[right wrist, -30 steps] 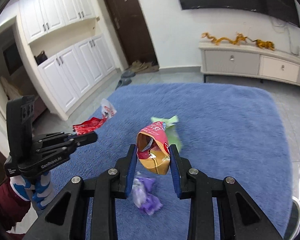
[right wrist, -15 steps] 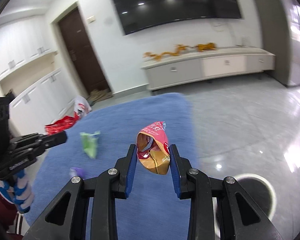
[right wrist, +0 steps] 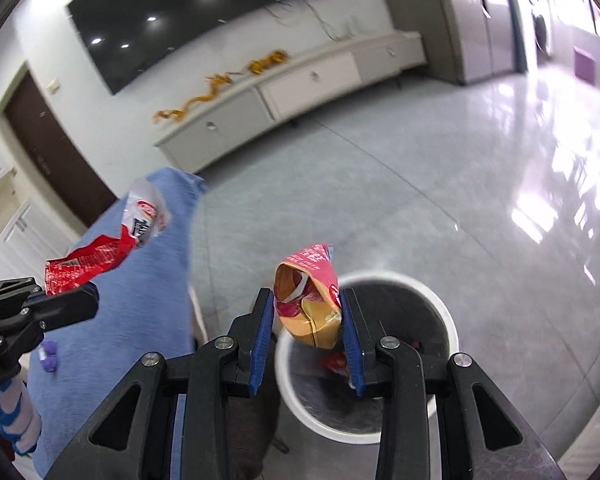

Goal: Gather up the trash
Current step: 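Carry both wrappers over the white bin and open both tools to drop them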

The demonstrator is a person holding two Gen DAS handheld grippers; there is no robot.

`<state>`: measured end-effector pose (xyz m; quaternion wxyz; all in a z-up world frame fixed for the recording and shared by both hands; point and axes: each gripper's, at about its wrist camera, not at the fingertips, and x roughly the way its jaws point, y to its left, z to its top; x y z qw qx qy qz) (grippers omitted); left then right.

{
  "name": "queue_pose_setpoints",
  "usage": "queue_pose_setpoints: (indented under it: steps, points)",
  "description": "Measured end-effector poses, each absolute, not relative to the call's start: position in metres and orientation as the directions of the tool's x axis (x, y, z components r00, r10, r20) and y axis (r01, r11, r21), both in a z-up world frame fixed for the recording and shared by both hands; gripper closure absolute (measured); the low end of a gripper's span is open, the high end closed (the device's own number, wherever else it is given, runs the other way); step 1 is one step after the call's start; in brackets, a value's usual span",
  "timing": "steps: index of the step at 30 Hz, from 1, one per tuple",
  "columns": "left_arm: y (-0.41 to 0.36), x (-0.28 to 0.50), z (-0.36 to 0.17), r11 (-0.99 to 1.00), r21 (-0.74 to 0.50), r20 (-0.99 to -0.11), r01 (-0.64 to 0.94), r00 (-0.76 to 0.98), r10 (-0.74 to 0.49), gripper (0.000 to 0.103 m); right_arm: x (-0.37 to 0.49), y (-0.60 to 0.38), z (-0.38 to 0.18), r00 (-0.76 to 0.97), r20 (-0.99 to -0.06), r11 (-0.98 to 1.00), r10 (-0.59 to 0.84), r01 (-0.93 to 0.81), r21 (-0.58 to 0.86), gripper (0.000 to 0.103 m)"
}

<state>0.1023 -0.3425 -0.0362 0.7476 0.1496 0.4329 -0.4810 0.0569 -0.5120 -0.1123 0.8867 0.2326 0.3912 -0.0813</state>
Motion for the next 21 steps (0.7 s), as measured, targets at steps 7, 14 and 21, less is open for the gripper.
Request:
queue_pose_setpoints:
  steps: [7,14,21]
  points:
    - [-0.391,0.12,-0.074,0.492,-0.274,-0.821,0.826,0.066,-0.568,0.056,0.063,-0.54,-0.162,0.627,-0.779,0.832,0.036,0.413,0.37,0.062]
    - [-0.397,0.117,-0.095,0.524,-0.247,-0.839,0.815,0.09,-0.537,0.056,0.057,-0.55,-0.178,0.599,-0.8,0.817,0.018,0.453,0.357,0.06]
    - [-0.376,0.118,-0.083,0.548,-0.221,-0.832,0.807,0.136,-0.537,0.056,0.046,-0.547,-0.163,0.61,-0.793,0.815,-0.012,0.465,0.345,0.06]
